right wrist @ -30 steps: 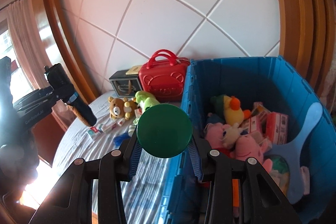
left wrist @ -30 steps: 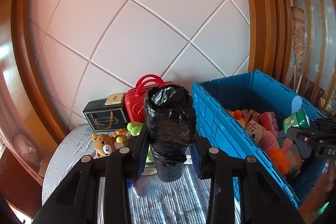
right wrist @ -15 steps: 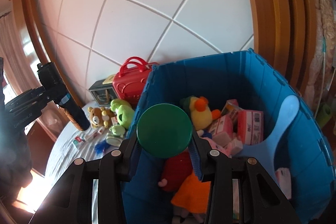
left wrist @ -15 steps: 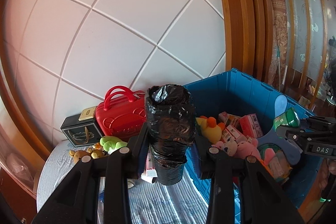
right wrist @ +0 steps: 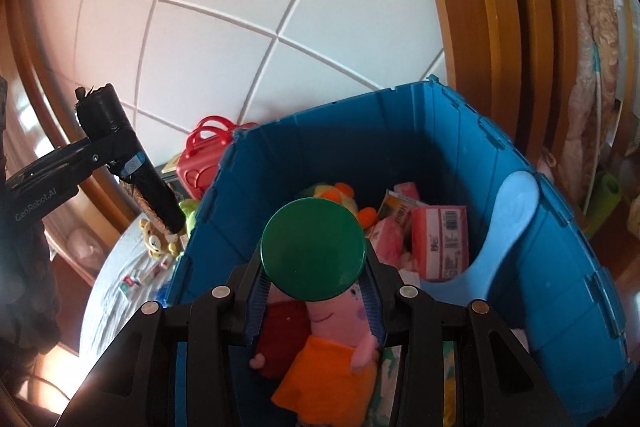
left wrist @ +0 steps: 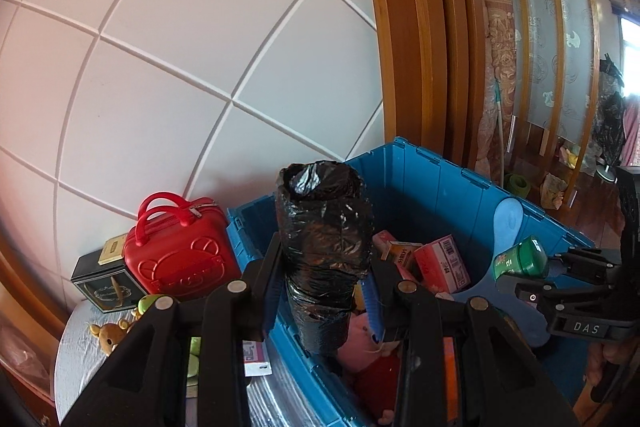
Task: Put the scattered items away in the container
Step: 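Open both tools to drop the black roll and green cap into the crate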
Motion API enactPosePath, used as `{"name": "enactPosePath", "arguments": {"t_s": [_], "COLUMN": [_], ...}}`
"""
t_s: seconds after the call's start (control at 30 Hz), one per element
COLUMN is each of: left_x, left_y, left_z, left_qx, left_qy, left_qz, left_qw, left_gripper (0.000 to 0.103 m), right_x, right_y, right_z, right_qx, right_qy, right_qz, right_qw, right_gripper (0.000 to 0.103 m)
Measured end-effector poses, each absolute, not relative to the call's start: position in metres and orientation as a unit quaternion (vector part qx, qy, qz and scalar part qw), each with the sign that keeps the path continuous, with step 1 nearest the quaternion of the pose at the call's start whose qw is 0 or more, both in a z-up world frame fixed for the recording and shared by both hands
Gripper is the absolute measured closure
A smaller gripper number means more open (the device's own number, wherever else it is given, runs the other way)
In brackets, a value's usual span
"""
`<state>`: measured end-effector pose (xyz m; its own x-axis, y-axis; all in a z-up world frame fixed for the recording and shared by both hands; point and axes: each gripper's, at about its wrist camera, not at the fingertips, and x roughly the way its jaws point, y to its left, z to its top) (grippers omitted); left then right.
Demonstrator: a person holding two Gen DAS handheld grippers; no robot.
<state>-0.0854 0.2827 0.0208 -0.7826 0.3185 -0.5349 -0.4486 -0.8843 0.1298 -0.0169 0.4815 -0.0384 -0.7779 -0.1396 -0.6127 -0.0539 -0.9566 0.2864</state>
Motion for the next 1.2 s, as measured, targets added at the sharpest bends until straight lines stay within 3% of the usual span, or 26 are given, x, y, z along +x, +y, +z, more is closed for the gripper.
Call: {"name": "enactPosePath", "arguments": {"t_s": [0.53,0.57,0.6,0.63,0.67,0.73,1.2], "left_x": [-0.140,-0.144,-0.146,-0.147,-0.147,-0.146,-0.134], "left_y": [0.322,0.321,0.319,0.317,0.314,0.307,0.263], "left_z": [0.011,0.012,0.014,0.016,0.019,0.023,0.011], "left_qx": [-0.281,-0.285,-0.283,-0.277,-0.269,-0.253,-0.274], "left_qy": [0.128,0.121,0.115,0.110,0.106,0.098,0.085], "left_qz": [0.923,0.923,0.924,0.927,0.930,0.937,0.941], "left_qw": [0.228,0.230,0.229,0.228,0.226,0.219,0.181], "left_gripper": [0.069,0.069,0.067,0.055,0.036,0.019,0.019], "right_x": [-0.047,-0.047,-0.048,-0.048,-0.048,-0.048,-0.050], "right_y": [0.515,0.516,0.516,0.517,0.518,0.518,0.502], "right_z": [-0.068,-0.069,-0.069,-0.069,-0.068,-0.067,-0.059], "right_qx": [0.357,0.355,0.352,0.349,0.344,0.338,0.343], "right_qy": [-0.158,-0.157,-0.156,-0.156,-0.160,-0.162,-0.148], "right_qz": [-0.921,-0.922,-0.923,-0.924,-0.925,-0.927,-0.928], "right_qw": [-0.001,-0.004,-0.010,-0.015,-0.016,-0.016,-0.002], "right_gripper": [0.062,0.060,0.042,0.028,0.009,0.007,0.006]}}
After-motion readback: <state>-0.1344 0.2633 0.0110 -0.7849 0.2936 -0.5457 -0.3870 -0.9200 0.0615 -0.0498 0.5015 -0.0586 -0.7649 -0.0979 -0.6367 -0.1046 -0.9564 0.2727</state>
